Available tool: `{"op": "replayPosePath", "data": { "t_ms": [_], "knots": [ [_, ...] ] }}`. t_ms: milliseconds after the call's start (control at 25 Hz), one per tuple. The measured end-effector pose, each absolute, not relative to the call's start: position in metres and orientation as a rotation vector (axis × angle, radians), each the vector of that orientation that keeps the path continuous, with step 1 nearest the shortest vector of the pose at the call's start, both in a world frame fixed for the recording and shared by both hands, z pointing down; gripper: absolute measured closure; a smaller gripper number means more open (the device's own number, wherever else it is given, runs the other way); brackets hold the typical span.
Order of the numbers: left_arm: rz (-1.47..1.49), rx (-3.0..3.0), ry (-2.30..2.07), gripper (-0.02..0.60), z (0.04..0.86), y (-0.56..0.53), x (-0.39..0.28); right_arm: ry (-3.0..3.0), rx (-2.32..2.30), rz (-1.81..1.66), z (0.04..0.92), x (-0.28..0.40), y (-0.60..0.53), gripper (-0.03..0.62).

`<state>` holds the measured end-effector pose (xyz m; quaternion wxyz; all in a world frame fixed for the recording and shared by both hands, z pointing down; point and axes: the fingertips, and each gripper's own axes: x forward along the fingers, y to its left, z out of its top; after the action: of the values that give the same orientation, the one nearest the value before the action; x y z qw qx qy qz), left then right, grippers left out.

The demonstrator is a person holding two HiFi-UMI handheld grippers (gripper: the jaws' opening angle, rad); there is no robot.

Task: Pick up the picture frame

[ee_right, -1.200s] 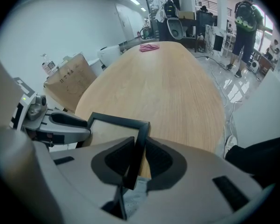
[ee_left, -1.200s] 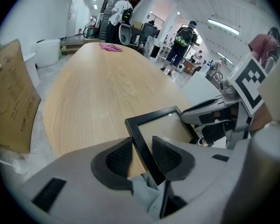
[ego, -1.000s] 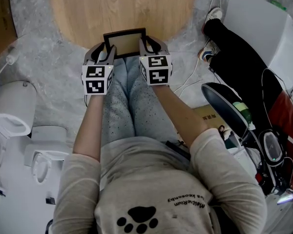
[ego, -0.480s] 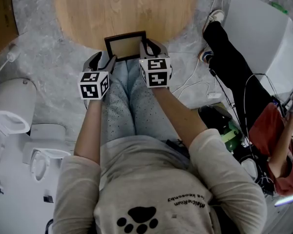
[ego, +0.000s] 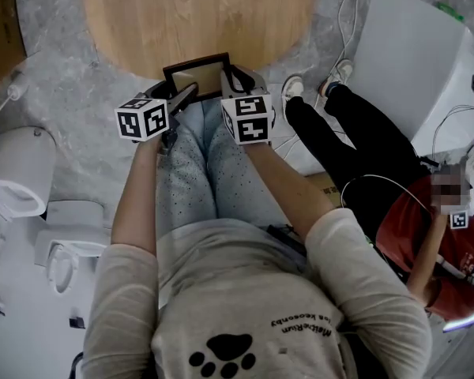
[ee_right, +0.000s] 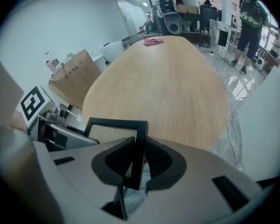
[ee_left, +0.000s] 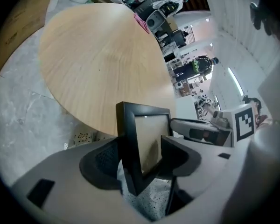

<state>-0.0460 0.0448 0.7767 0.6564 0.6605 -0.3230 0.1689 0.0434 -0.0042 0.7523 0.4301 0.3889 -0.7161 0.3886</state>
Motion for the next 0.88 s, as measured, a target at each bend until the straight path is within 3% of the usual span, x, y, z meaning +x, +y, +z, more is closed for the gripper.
{"op": "replayPosePath", "data": {
  "t_ms": [600,880],
  "knots": [
    [0.116,1.436,-0.560,0.325,0.753,0.046,-0.033,-1.838,0.904,1.111,0.751,0.035,0.004,0.525],
    [0.039,1.511,-0.580,0.497,0.730,0.031,-0.021,-1.828,0.889,1.226,0.753,0.034,0.010,0.525]
  ]
}}
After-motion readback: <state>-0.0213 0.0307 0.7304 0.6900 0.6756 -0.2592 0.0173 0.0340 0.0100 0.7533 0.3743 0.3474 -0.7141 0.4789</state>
